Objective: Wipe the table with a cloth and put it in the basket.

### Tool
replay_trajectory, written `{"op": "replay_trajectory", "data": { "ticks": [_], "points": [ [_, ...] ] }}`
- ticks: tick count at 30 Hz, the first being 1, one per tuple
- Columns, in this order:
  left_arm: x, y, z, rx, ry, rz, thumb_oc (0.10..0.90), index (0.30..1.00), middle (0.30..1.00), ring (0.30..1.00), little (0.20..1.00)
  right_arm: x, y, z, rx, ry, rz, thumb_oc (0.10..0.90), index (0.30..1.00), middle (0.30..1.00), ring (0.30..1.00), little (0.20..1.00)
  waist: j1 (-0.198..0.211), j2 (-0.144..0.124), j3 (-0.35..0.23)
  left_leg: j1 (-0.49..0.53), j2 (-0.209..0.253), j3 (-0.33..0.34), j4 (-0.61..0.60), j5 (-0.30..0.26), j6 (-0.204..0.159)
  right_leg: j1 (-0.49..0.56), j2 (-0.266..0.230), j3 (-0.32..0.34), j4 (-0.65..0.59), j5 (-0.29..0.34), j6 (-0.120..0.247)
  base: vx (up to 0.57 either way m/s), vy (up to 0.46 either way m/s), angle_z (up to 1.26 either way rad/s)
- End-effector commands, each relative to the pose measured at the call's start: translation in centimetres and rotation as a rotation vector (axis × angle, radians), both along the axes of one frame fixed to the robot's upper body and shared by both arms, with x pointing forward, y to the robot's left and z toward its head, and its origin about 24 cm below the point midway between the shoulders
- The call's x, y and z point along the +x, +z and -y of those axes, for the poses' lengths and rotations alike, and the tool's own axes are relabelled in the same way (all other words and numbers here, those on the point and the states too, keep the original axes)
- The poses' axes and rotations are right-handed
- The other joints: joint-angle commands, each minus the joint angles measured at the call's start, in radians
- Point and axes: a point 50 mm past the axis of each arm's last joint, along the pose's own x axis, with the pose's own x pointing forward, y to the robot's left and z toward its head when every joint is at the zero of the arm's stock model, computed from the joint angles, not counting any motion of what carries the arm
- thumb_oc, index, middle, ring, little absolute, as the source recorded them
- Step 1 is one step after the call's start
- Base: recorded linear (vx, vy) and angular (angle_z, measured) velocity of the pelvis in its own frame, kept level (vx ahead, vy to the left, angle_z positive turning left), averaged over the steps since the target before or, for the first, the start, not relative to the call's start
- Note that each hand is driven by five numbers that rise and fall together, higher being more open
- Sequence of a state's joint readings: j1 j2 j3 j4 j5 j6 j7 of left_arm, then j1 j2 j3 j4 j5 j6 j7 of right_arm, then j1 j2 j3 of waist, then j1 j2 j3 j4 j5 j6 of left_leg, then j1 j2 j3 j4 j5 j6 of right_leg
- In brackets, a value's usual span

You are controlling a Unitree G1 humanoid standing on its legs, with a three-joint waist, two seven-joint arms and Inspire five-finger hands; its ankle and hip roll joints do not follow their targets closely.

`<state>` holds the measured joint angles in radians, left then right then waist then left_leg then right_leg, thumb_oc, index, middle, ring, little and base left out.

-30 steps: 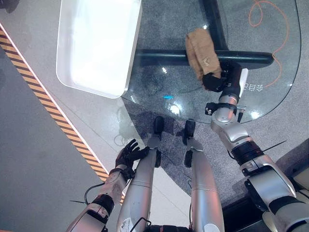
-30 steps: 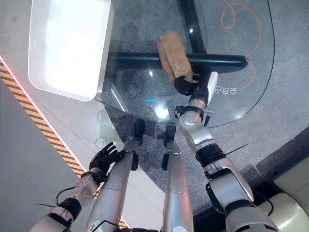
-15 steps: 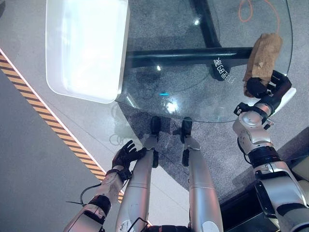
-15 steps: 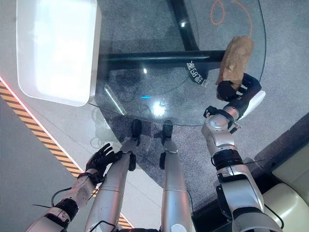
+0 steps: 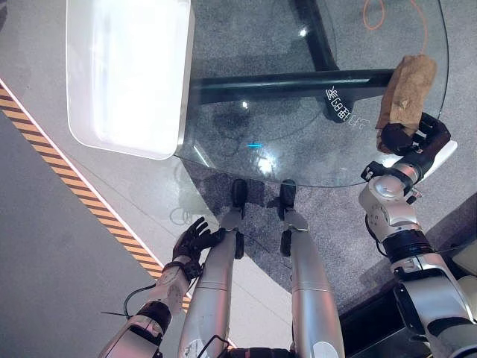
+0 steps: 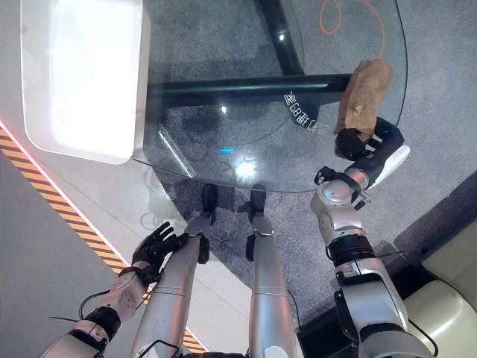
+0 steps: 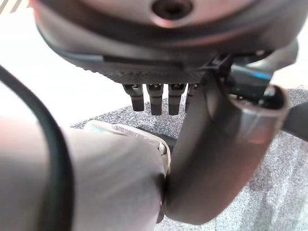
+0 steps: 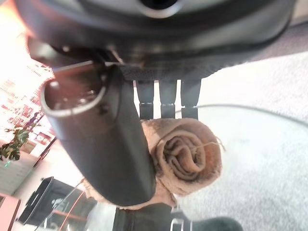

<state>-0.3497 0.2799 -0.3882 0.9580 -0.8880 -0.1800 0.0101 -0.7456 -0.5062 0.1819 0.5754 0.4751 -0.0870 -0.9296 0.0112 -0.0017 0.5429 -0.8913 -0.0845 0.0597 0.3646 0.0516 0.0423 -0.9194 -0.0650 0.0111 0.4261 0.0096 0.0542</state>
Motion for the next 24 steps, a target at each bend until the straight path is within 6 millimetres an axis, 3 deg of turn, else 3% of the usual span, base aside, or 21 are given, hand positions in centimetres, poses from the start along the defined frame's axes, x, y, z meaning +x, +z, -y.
{"op": "replay_trajectory", "data": {
  "ticks": [1,2,3,10,15,24],
  "points": [
    [-3.5,-2.9,1.0,-0.053,0.018,-0.108,0.800,0.900,0.900,0.900,0.900,-0.9,7.1,-0.7,-0.218,0.080,0.263,0.100,0.300,0.300,0.300,0.200,0.006,0.049,-0.023,0.031,-0.028,-0.042,0.057,-0.107,0.008,0.031,0.036,-0.059,-0.055,0.029,-0.006,0.00,0.000,0.00],
    [-3.5,-2.9,1.0,-0.053,0.018,-0.108,0.800,0.900,0.900,0.900,0.900,-0.9,7.1,-0.7,-0.218,0.080,0.263,0.100,0.300,0.300,0.300,0.200,0.006,0.049,-0.023,0.031,-0.029,-0.043,0.057,-0.106,0.008,0.031,0.036,-0.059,-0.055,0.029,-0.006,-0.01,0.042,0.03],
    [-3.5,-2.9,1.2,-0.053,0.015,-0.108,0.800,0.900,0.900,0.900,0.900,-0.6,7.2,-2.1,-0.258,0.159,0.244,0.100,0.300,0.300,0.300,0.200,0.009,0.049,-0.023,0.032,-0.030,-0.041,0.053,-0.103,0.008,0.031,0.036,-0.060,-0.055,0.027,-0.008,-0.01,0.038,0.03],
    [-3.4,-2.8,1.5,-0.062,0.009,-0.098,0.800,0.900,0.900,0.900,0.900,0.1,6.5,-6.3,-0.366,0.376,0.172,0.100,0.300,0.300,0.300,0.200,0.016,0.052,-0.023,0.034,-0.034,-0.039,0.042,-0.094,0.008,0.031,0.034,-0.065,-0.056,0.023,-0.010,-0.01,0.027,0.04],
    [-3.3,-2.8,1.9,-0.057,-0.009,-0.090,0.800,0.900,0.900,0.900,0.900,0.2,4.6,-10.5,-0.487,0.575,0.082,0.100,0.300,0.300,0.300,0.200,0.025,0.056,-0.023,0.031,-0.036,-0.032,0.036,-0.086,0.006,0.028,0.028,-0.077,-0.056,0.020,-0.012,0.00,0.013,0.01],
    [-3.3,-2.8,2.7,-0.054,-0.036,-0.075,0.800,0.900,0.900,0.900,0.900,-0.3,2.2,-15.5,-0.585,0.815,-0.008,0.100,0.300,0.300,0.300,0.200,0.036,0.064,-0.023,0.021,-0.041,-0.029,0.029,-0.076,0.004,0.016,0.021,-0.084,-0.058,0.023,-0.014,0.00,0.009,0.05]
  ]
}}
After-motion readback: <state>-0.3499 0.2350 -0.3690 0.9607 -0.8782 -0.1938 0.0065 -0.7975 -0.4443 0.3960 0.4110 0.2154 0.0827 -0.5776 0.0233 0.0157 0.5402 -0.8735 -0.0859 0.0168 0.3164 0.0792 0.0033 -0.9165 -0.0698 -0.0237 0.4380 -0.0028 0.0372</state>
